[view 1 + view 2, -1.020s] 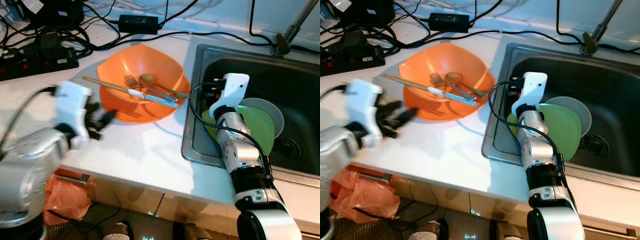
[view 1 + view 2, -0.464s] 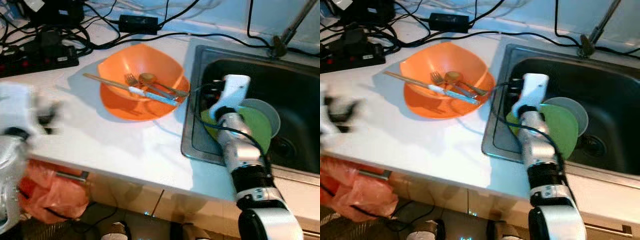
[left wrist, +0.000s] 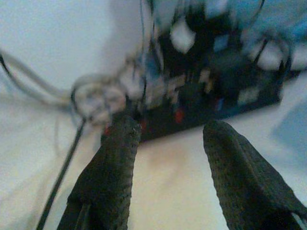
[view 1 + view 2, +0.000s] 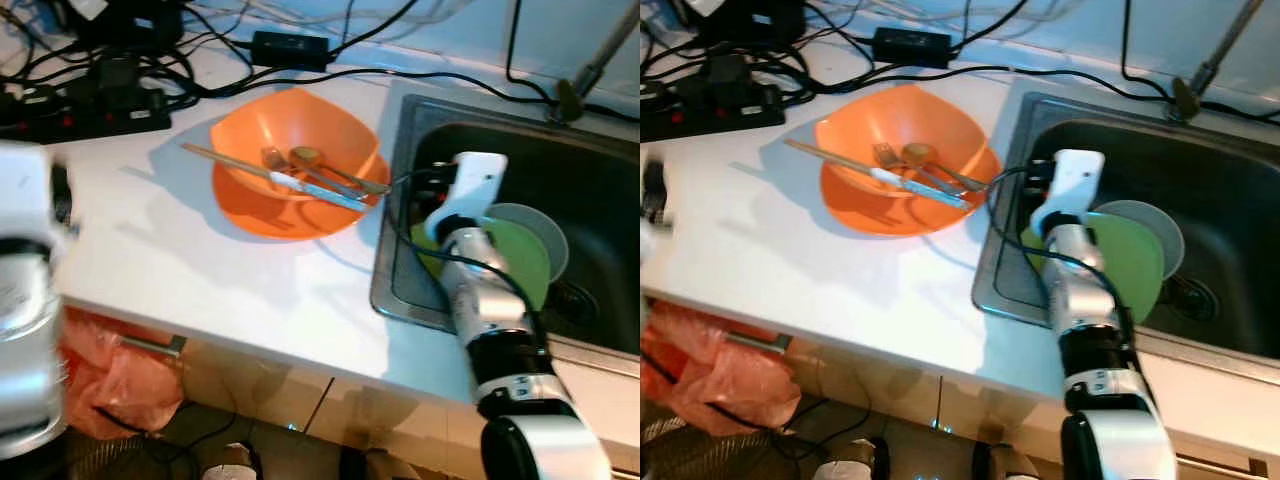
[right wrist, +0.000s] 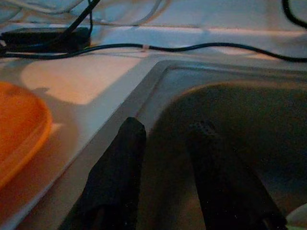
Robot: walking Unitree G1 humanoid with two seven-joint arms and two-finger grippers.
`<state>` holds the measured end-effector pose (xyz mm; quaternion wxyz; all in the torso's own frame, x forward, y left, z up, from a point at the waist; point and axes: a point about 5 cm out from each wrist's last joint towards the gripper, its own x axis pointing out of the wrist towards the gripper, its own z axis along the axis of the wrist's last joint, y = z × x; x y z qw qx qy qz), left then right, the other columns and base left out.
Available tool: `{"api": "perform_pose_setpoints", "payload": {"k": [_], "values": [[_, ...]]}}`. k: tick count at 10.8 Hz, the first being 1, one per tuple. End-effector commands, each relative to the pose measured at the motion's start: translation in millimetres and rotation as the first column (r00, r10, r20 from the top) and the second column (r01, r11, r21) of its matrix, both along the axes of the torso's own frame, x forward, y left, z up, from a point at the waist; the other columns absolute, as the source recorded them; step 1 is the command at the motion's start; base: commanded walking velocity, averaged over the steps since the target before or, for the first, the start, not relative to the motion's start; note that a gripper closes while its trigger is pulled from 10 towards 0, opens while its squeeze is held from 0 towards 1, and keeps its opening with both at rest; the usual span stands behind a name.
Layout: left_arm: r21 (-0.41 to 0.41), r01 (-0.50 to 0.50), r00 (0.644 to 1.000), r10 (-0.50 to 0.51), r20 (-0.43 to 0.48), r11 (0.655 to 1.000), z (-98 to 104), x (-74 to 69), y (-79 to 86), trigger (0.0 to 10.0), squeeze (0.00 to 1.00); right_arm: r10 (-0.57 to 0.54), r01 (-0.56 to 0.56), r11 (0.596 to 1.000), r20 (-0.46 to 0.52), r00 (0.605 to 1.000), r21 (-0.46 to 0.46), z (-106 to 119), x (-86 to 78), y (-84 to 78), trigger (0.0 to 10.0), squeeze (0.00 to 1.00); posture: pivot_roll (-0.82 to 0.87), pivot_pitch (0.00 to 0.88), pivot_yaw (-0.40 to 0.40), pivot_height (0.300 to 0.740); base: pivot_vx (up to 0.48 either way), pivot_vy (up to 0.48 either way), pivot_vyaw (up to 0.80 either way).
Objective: Kitchen organization
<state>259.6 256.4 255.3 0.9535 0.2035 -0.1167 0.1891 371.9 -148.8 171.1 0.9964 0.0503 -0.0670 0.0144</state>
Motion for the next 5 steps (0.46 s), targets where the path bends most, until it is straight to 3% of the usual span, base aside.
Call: {"api": "perform_pose_setpoints", "payload": {"k": [1, 3, 4, 5], "values": [[0.030, 0.065, 0.995, -0.067, 0.079, 0.997, 6.6, 3.8, -16.4, 10.0, 0.00, -0.042, 0.041, 0.999, 0.040, 0.998, 0.023, 7.6, 0.9, -10.4, 10.0, 0.00, 0.17, 0.146, -0.067, 0.740, 0.000, 0.000, 0.00], [0.065, 0.097, 0.982, -0.106, 0.156, 0.993, 14.0, 6.6, -29.8, 10.0, 0.00, -0.047, 0.046, 0.999, 0.081, 0.996, 0.013, 14.1, -0.1, -11.6, 10.0, 0.00, 0.17, 0.146, -0.067, 0.740, 0.000, 0.000, 0.00], [0.111, 0.187, 0.952, -0.208, 0.224, 0.976, 19.7, 16.5, -54.7, 10.0, 0.00, -0.064, 0.061, 0.998, 0.111, 0.992, 0.027, 18.1, -0.8, -15.0, 10.0, 0.00, 0.16, 0.141, -0.061, 0.740, 0.000, 0.000, 0.00], [0.102, 0.291, 0.921, -0.307, 0.239, 0.951, 19.1, 25.2, -73.8, 10.0, 0.00, -0.078, 0.074, 0.997, 0.141, 0.987, 0.034, 22.1, -1.6, -16.7, 10.0, 0.00, 0.16, 0.137, -0.057, 0.740, 0.000, 0.000, 0.00]]}}
